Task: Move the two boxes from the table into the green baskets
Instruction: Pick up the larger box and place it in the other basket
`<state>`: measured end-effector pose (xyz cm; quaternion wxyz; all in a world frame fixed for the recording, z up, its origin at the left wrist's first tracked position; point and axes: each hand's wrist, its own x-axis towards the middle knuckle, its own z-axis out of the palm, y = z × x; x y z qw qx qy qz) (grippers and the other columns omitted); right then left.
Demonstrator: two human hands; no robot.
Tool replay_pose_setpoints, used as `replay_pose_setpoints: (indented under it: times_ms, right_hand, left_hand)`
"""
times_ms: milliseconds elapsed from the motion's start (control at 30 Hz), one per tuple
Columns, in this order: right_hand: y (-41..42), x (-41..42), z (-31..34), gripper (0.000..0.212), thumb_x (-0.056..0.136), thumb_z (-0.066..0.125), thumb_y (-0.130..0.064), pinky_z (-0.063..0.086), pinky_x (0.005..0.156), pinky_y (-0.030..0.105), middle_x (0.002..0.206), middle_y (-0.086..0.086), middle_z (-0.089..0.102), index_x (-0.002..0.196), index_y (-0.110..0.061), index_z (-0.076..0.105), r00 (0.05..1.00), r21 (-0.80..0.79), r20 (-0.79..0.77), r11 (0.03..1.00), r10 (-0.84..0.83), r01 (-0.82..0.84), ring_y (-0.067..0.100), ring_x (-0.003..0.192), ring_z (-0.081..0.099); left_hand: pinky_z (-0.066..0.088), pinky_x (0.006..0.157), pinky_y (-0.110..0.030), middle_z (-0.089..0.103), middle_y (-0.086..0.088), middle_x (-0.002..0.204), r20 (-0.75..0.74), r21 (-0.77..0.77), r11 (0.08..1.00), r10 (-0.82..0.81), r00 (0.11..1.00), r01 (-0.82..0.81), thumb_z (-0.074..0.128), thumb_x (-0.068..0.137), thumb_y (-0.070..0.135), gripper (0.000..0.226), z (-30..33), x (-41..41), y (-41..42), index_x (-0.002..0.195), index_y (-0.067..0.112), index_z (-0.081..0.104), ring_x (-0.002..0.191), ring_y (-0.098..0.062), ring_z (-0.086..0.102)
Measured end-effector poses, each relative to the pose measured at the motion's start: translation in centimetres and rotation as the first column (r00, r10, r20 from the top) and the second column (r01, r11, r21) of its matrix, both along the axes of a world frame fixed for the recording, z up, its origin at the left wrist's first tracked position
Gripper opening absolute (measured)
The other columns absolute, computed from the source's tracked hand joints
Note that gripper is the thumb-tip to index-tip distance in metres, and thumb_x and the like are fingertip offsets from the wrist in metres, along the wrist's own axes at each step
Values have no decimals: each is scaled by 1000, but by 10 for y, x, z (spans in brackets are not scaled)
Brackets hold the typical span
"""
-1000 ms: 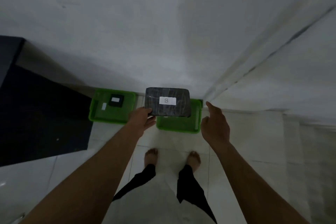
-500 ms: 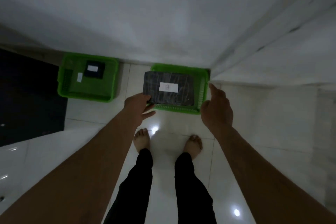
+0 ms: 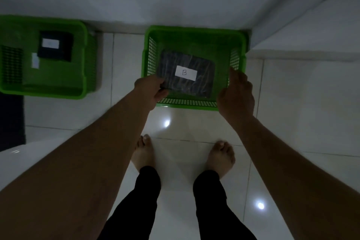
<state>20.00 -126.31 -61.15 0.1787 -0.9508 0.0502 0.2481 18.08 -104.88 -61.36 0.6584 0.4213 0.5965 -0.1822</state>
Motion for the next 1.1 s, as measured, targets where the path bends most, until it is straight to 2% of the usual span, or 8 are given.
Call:
replay_pose_setpoints:
  times_ms: [100, 233, 300, 500, 633, 833, 967, 1100]
  right_hand:
    - [2, 16, -34, 68, 91, 46, -14, 45, 96, 49, 158, 7, 27, 154, -24, 24, 1000, -43, 23, 999, -20, 21, 35, 135, 34]
    - [5, 32, -67, 69, 92, 46, -16, 42, 99, 50, 163, 8, 20, 156, -24, 21, 994, -100, 88, 992, -63, 72, 36, 140, 28]
    - [6, 32, -75, 69, 91, 46, -20, 40, 98, 50, 162, 9, 21, 155, -24, 21, 991, -157, 122, 984, -60, 78, 37, 140, 27]
    - [11, 18, -90, 70, 87, 48, -25, 33, 101, 50, 159, 10, 29, 154, -23, 26, 985, -241, 169, 968, -28, 69, 35, 143, 25]
    - [13, 16, -92, 70, 87, 48, -27, 30, 106, 52, 158, 9, 30, 154, -24, 27, 989, -249, 146, 966, -28, 64, 35, 146, 20]
    - [15, 13, -98, 70, 86, 49, -27, 28, 109, 52, 157, 6, 32, 152, -26, 27, 989, -257, 146, 964, -27, 64, 34, 148, 16]
    - [15, 11, -99, 71, 86, 50, -27, 25, 112, 52, 158, 6, 31, 153, -26, 26, 989, -263, 144, 964, -11, 49, 34, 149, 13]
    - [15, 9, -98, 71, 86, 50, -30, 25, 113, 52, 158, 5, 32, 153, -26, 26, 991, -275, 136, 961, 10, 29, 34, 149, 12]
  left_hand:
    - [60, 72, -29, 62, -12, 97, 14, 32, 999, -11, 1000, 11, 64, 90, 2, 26, -31, 16, -4, 116, -1, 60, 90, -22, 62]
    - [59, 78, -30, 63, -11, 95, 2, 63, 998, -13, 1000, 13, 61, 92, 3, 2, -64, 34, -6, 92, 4, 60, 85, -20, 62]
    - [59, 78, -29, 63, -9, 93, -22, 105, 992, -65, 998, 67, 60, 92, 4, 7, -79, 41, -5, 87, 8, 58, 81, -18, 62]
    - [58, 70, -26, 62, -5, 91, -2, 118, 983, -144, 990, 143, 58, 94, 8, 11, -103, 56, -6, 105, 7, 57, 80, -15, 62]
    - [60, 75, -32, 61, -7, 88, -32, 197, 969, -145, 989, 149, 61, 93, 10, 13, -112, 62, -10, 81, 10, 54, 76, -16, 62]
    - [59, 77, -27, 58, 2, 81, -16, 242, 965, -102, 995, 103, 60, 93, 15, 24, -119, 61, -16, 71, 20, 51, 70, -9, 60]
    - [53, 89, -33, 58, -12, 104, -22, 163, 985, -52, 998, 55, 56, 96, 10, 9, -122, 65, -17, 94, 3, 61, 80, -16, 59]
    - [58, 64, -24, 54, 1, 91, 9, 172, 978, -123, 992, 120, 59, 95, 13, 36, -116, 57, -20, 130, 9, 53, 71, -10, 55]
